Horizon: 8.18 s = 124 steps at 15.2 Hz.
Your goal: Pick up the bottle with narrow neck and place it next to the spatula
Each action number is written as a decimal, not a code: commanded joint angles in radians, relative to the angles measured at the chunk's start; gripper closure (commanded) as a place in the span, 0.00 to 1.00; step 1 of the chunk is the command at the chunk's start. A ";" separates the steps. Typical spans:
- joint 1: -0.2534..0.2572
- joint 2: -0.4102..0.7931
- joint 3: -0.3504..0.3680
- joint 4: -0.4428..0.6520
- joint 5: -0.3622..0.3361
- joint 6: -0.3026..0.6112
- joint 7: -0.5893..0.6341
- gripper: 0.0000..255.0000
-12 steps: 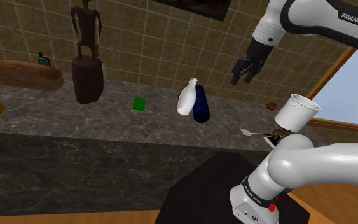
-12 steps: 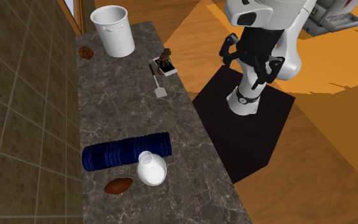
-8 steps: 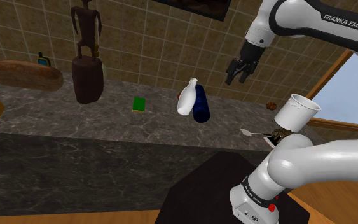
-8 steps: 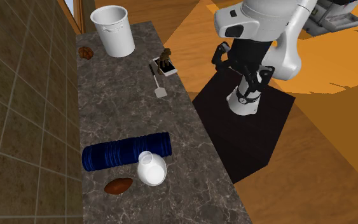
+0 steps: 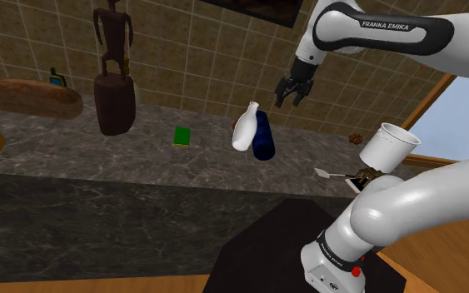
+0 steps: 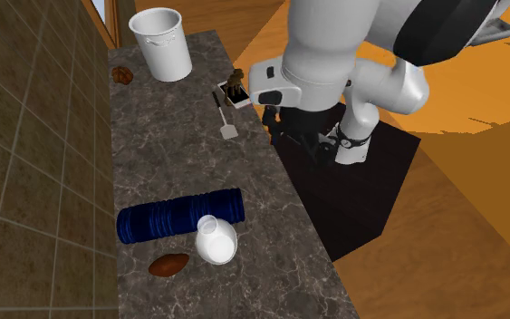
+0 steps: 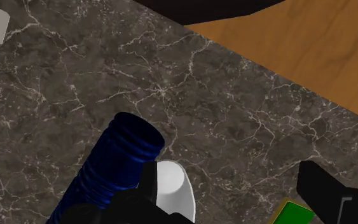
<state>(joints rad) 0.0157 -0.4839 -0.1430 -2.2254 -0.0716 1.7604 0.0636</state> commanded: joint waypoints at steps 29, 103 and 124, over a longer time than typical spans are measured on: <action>-0.045 0.722 -0.095 0.452 0.150 0.223 -0.136 0.00; -0.201 -0.124 -0.237 0.320 -0.138 -0.447 -0.392 1.00; -0.229 -0.229 -0.266 -0.039 -0.182 -0.191 -0.366 1.00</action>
<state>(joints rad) -0.2124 -0.7102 -0.4077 -2.2518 -0.2515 1.5584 -0.3035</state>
